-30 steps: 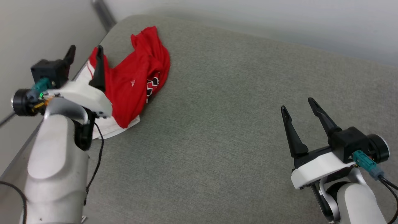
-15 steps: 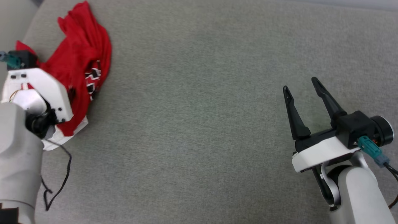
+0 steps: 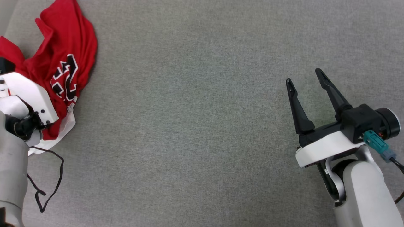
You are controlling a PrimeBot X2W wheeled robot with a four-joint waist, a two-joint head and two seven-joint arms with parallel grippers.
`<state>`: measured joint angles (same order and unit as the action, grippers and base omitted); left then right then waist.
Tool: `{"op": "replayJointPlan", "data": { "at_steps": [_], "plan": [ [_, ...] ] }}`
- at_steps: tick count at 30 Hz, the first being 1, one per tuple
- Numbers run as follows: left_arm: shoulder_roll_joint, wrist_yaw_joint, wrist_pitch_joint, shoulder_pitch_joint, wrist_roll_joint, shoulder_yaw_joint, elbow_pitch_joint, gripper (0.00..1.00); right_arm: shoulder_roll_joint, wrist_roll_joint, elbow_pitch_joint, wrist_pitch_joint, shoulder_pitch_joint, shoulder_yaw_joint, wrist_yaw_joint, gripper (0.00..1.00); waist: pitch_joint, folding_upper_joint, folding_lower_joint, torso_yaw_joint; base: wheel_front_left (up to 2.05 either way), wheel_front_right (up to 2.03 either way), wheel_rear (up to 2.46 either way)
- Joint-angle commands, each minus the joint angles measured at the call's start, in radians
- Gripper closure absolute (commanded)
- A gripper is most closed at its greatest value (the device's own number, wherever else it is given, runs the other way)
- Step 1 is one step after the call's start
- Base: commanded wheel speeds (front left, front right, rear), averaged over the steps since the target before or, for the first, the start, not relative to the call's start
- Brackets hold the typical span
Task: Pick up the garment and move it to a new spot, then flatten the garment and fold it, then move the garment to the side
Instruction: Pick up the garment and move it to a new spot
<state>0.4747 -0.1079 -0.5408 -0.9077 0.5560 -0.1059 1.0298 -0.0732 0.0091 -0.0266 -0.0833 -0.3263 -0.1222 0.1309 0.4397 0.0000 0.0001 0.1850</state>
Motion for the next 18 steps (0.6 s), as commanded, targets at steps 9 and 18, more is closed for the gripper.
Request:
{"op": "replayJointPlan", "data": {
  "at_steps": [9,18],
  "plan": [
    [0.004,0.068,0.345,-0.057,-0.078,-0.02,-0.043,1.0,0.003,0.011,-0.018,-0.013,0.041,0.018,0.0,0.0,-0.117,0.0,-0.0001,0.041,0.0,0.0,0.0],
    [-0.049,0.082,0.633,-0.127,-0.123,-0.048,-0.098,1.0,0.016,0.034,-0.022,-0.017,0.097,0.041,0.0,0.0,-0.239,0.0,-0.0001,0.044,0.0,0.0,0.0]
  ]
}}
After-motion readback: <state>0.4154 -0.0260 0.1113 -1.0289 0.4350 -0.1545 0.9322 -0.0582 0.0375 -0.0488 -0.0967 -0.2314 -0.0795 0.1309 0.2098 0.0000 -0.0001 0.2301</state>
